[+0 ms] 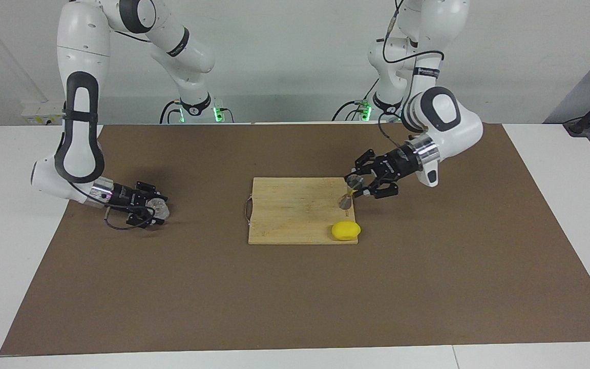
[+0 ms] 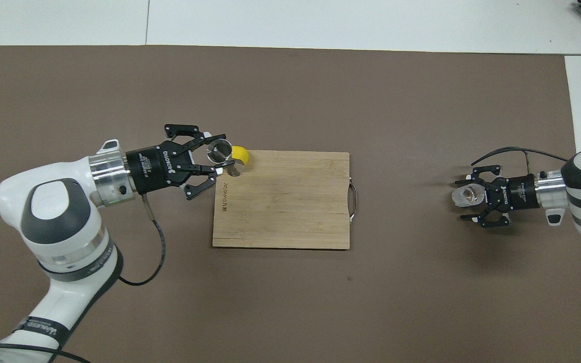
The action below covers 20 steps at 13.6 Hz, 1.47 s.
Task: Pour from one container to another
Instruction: 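Carry the metal cup over the cutting board with the left gripper, then lift the clear glass with the right gripper toward the metal cup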
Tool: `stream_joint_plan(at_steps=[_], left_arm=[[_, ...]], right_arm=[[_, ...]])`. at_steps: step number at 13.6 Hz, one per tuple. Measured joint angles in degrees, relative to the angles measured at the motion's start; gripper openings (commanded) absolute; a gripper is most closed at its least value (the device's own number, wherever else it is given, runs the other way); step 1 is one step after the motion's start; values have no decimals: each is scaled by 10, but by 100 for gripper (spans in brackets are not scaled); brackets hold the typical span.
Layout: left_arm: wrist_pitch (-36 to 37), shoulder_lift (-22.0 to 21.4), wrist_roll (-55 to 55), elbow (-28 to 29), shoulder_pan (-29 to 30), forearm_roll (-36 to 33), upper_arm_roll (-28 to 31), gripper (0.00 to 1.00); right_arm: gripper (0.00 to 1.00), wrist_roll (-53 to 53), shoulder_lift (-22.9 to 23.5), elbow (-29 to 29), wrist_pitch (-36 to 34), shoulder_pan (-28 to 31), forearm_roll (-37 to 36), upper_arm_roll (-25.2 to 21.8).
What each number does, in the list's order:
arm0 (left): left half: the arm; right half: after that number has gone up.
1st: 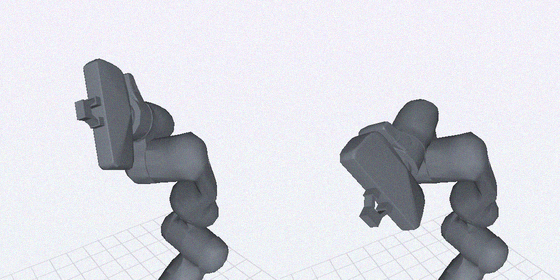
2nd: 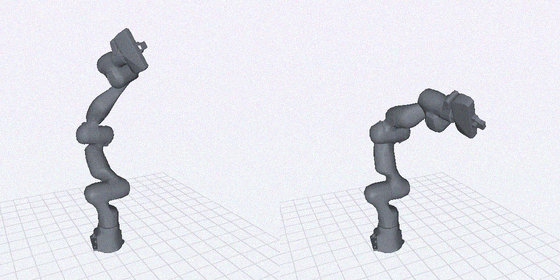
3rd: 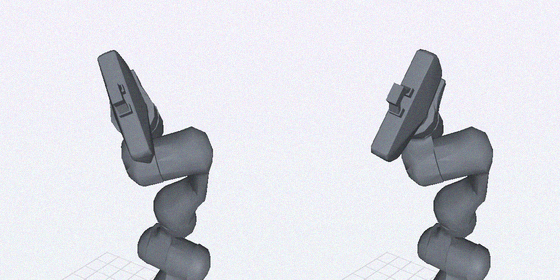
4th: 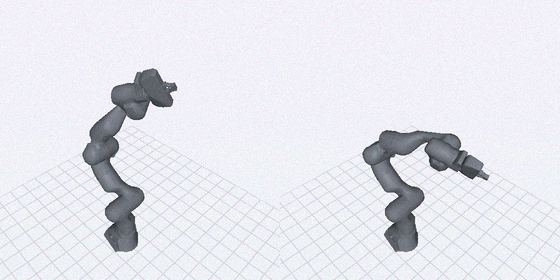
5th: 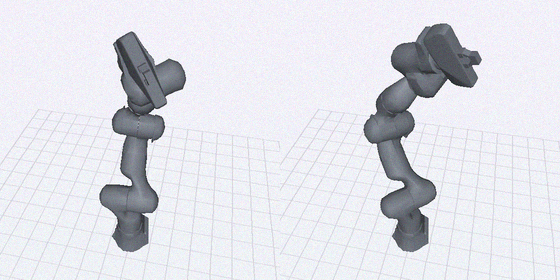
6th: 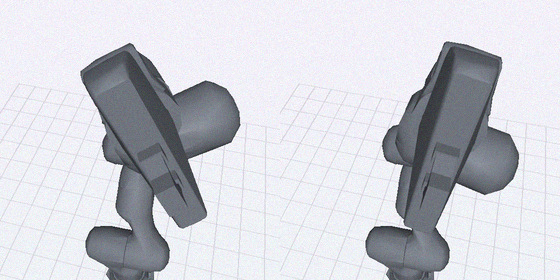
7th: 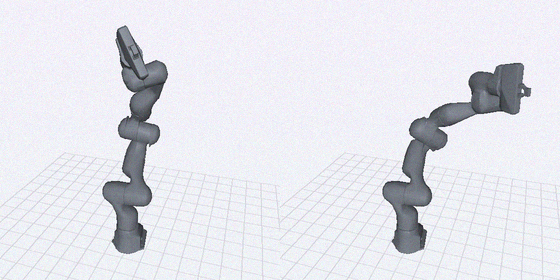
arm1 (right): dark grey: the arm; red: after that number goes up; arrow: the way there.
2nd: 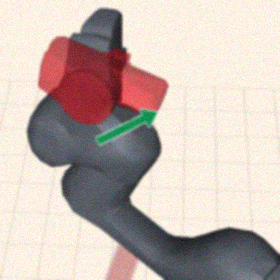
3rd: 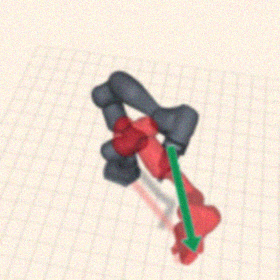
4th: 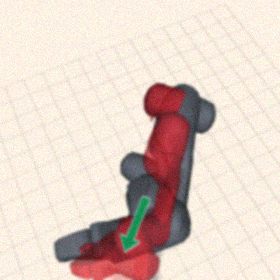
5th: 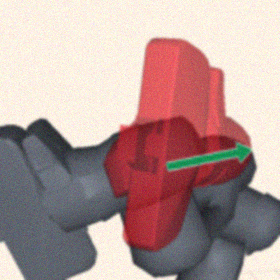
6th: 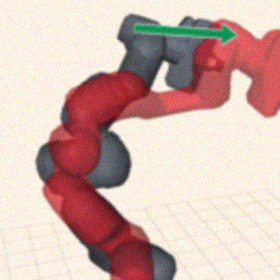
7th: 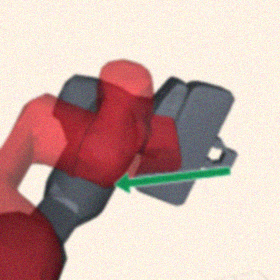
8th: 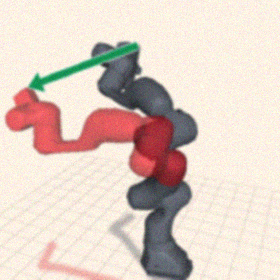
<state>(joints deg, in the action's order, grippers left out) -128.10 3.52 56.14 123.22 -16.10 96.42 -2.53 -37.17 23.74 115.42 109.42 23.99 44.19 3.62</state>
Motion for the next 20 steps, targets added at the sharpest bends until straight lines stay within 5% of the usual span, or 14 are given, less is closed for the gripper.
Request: stream_joint_plan(at_steps=[3,6,12,20], left_arm=[[-108,7,0,1,-100,62,0,0],[-165,29,0,-6,-159,88,0,0],[-188,127,-30,-102,-185,109,3,0],[-205,168,-54,-130,-211,115,4,0]], right_arm=[[52,1,-1,1,0,1,0,0],[2,1,-5,2,-1,2,0,0],[0,0,-6,1,-1,3,0,-1],[0,-136,-83,-2,0,-62,1,2]])
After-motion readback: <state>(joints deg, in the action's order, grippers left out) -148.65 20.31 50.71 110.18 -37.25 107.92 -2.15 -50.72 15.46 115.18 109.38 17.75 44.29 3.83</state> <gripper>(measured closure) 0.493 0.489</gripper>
